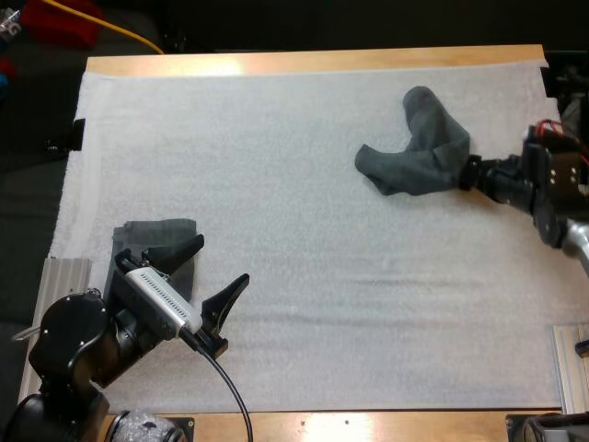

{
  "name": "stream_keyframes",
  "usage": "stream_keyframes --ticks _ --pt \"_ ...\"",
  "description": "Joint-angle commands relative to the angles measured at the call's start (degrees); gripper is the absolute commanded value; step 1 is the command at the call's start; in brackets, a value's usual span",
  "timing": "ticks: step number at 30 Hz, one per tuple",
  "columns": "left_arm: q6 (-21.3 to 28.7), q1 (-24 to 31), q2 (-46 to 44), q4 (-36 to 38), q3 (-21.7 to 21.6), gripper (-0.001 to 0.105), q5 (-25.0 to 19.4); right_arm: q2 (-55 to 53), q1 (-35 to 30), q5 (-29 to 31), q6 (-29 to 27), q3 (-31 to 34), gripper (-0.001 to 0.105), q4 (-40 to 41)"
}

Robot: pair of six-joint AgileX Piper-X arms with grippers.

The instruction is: Pick towel from pile, fold and stack

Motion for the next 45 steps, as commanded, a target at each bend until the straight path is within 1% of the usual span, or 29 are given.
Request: stream_keyframes --ticks 1,8,10,15,17,23,25,26,28,30,32,33,35,36,38,39,40,41,45 --pt "-0.62 -0.26 0.02 -0.74 -0.34 0.069 -0.04 1.19 0.09 -0.48 -0.15 -1.56 0.078 -0.74" --pt "-0.62 -0.26 0.02 -0.74 -0.34 0.069 -0.04 9.28 2.40 0.26 -0.15 -8.21 0.078 -0.74" --pt "-0.62 -0.26 0.02 -0.74 -0.34 0.069 -0.04 11.33 3.52 2.35 -0.15 -9.76 0.078 -0.74" --pt "-0.62 -0.26 0.02 -0.74 -0.34 0.069 -0.04 15.48 6.42 11.82 0.68 -12.14 0.078 -0.74" --pt "-0.62 -0.26 0.02 -0.74 -0.34 0.069 -0.04 16.73 7.23 14.40 0.68 -12.68 0.078 -0.88" --pt "-0.96 -0.26 0.02 0.05 -0.34 0.069 -0.04 20.89 7.99 17.99 0.68 -14.76 0.078 -1.60" --pt "-1.43 -0.26 0.02 0.79 -0.34 0.069 -0.04 22.01 7.99 18.28 0.75 -15.40 0.078 -1.41" --pt "-1.46 -0.26 0.02 1.31 -0.34 0.069 -0.04 22.37 7.99 18.92 1.02 -15.55 0.076 -1.42" --pt "-1.46 -0.26 0.02 2.25 -0.34 0.069 -0.04 22.73 7.99 20.76 2.18 -15.63 0.068 -1.29" --pt "-1.46 -0.26 0.02 2.75 -0.34 0.069 -0.04 22.72 7.99 21.13 3.24 -15.63 0.054 -1.18" --pt "-1.46 -0.26 0.02 2.75 -0.34 0.069 -0.04 22.72 7.99 21.20 3.27 -15.63 0.042 -1.31" --pt "-1.46 -0.26 0.02 2.75 -0.34 0.069 -0.04 22.72 7.99 21.21 3.28 -15.63 0.037 -1.37" --pt "-1.46 -0.26 0.02 2.75 -0.34 0.069 -0.04 22.72 7.99 21.20 3.28 -15.63 0.024 -1.36" --pt "-1.46 -0.26 0.02 2.75 -0.34 0.069 -0.04 22.72 7.99 21.20 3.28 -15.63 0.021 -1.36" --pt "-1.46 -0.26 0.02 2.75 -0.34 0.069 -0.04 22.39 7.99 21.20 3.28 -15.63 0.008 -0.73" --pt "-1.46 -0.26 0.02 2.75 -0.34 0.069 -0.04 22.15 7.99 21.20 3.28 -15.63 0.004 -0.34" --pt "-1.46 -0.26 0.02 2.75 -0.34 0.069 -0.04 21.70 7.99 21.14 3.28 -15.63 0.001 0.04" --pt "-1.46 -0.26 0.02 2.75 -0.34 0.069 -0.04 21.09 7.99 21.07 2.96 -15.63 0.001 0.22" --pt "-1.46 -0.26 0.02 2.75 -0.34 0.069 -0.04 17.98 7.99 20.27 0.39 -15.63 0.001 0.23"
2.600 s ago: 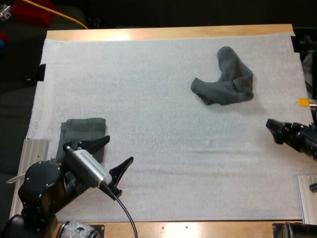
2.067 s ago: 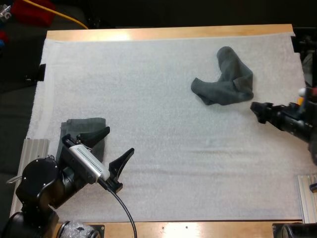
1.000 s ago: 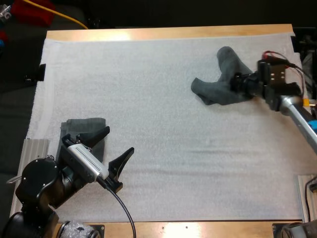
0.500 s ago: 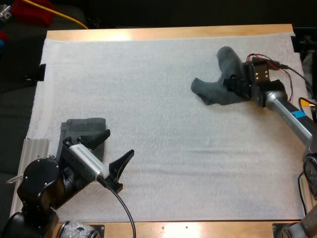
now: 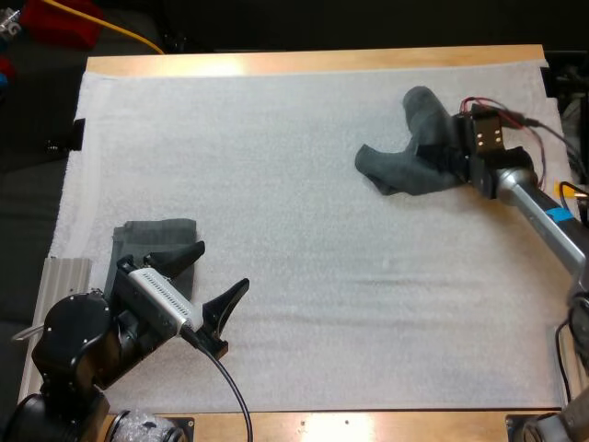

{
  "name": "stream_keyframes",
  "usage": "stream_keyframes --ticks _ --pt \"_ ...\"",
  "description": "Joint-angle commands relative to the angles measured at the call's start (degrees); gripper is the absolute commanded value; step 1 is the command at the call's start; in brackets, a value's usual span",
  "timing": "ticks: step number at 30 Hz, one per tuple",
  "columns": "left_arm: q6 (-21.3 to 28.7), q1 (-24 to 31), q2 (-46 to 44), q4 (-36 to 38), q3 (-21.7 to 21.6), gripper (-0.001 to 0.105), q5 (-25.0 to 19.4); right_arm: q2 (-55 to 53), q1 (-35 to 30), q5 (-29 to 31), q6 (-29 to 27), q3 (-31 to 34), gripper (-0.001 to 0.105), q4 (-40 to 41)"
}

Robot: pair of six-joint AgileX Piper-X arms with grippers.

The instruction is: Pick towel from pile, fold and stack

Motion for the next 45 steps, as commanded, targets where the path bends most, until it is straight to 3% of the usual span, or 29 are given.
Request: stream_keyframes --ticks 1,15,29,37,45 --pt "-0.55 -0.26 0.02 0.04 -0.34 0.069 -0.04 -2.75 0.12 -0.53 -1.37 -0.62 0.001 -0.01" --pt "-0.55 -0.26 0.02 0.04 -0.34 0.069 -0.04 -23.80 4.55 -13.86 -2.31 -1.24 0.001 4.75" --pt "-0.55 -0.26 0.02 0.04 -0.34 0.069 -0.04 -31.87 20.34 -13.77 -0.72 -12.08 0.001 12.52" --pt "-0.78 -0.26 0.02 0.41 -0.34 0.069 -0.04 -30.85 30.06 -12.27 5.81 -12.54 0.001 10.36" --pt "-0.87 -0.26 0.02 4.01 -0.34 0.069 -0.04 -28.51 35.12 -12.47 5.95 -12.21 0.001 11.66"
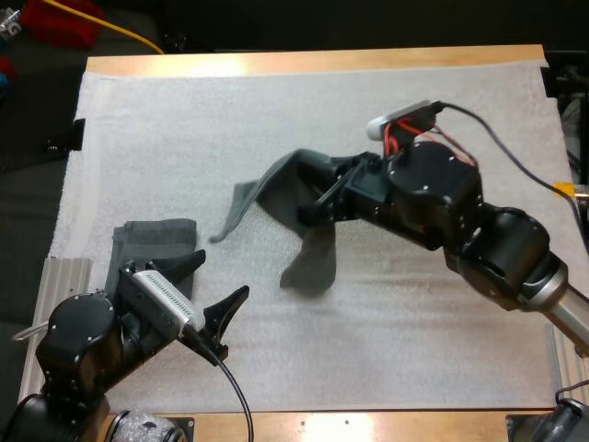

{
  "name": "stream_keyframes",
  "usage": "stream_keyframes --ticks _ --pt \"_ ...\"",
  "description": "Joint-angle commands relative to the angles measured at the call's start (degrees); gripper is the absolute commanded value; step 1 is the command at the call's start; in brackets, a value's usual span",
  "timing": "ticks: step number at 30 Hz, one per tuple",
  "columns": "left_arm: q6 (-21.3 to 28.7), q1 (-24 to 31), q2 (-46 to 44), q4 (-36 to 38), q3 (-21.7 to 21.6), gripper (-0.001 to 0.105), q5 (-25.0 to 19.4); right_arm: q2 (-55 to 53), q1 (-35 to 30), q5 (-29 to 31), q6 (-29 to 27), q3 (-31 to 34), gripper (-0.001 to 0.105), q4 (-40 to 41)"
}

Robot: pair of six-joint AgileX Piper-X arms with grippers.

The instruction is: Pick towel from pile, fold and stack

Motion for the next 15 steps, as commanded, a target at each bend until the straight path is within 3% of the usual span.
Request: stream_keyframes --ticks 1,6,15 --pt "-0.68 -0.26 0.02 0.18 -0.34 0.069 -0.04 0.66 -0.51 0.00 -0.11 -0.10 0.001 0.77" --pt "-0.67 -0.26 0.02 0.45 -0.34 0.069 -0.04 4.99 -3.33 -2.99 -0.11 3.31 0.001 1.62" --pt "-0.67 -0.26 0.02 0.45 -0.34 0.069 -0.04 12.72 -10.61 -2.71 -1.45 5.33 0.001 4.55"
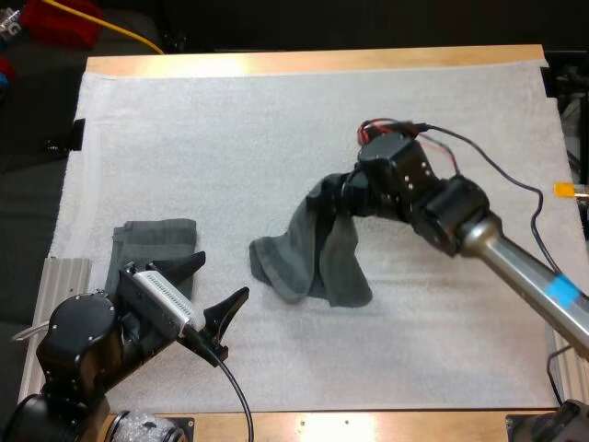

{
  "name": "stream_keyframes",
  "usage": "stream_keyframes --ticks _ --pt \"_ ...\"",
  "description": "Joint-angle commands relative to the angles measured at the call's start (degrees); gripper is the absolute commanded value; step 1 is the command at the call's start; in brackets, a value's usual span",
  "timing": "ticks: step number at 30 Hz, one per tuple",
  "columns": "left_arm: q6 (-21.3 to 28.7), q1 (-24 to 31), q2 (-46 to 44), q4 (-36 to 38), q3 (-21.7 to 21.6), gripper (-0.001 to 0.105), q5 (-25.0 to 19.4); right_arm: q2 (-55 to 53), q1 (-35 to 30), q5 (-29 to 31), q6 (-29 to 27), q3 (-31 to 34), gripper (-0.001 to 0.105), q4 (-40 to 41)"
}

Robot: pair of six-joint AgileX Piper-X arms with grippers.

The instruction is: Pick towel from pile, fold and stack

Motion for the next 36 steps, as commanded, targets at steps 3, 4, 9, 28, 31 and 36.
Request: stream_keyframes --ticks 3,4,9,28,31,36 --pt "-0.52 -0.26 0.02 -0.11 -0.34 0.069 -0.04 1.51 -4.24 2.16 -0.84 -0.34 0.001 0.01" --pt "-0.52 -0.26 0.02 -0.11 -0.34 0.069 -0.04 1.97 -5.59 2.79 -0.84 -0.34 0.001 -0.25" --pt "-0.52 -0.26 0.02 -0.11 -0.34 0.069 -0.04 3.15 -11.90 4.69 -0.69 -0.34 0.001 -2.74" --pt "-0.52 -0.26 0.02 -0.11 -0.34 0.069 -0.04 1.47 -16.52 3.50 -1.11 -0.34 0.089 -1.48" --pt "-0.52 -0.26 0.02 -0.11 -0.34 0.069 -0.04 -0.81 -16.52 3.55 -1.55 -0.34 0.079 3.73" --pt "-0.52 -0.26 0.02 -0.11 -0.34 0.069 -0.04 -4.11 -15.84 2.90 -5.06 -0.34 0.077 11.47"
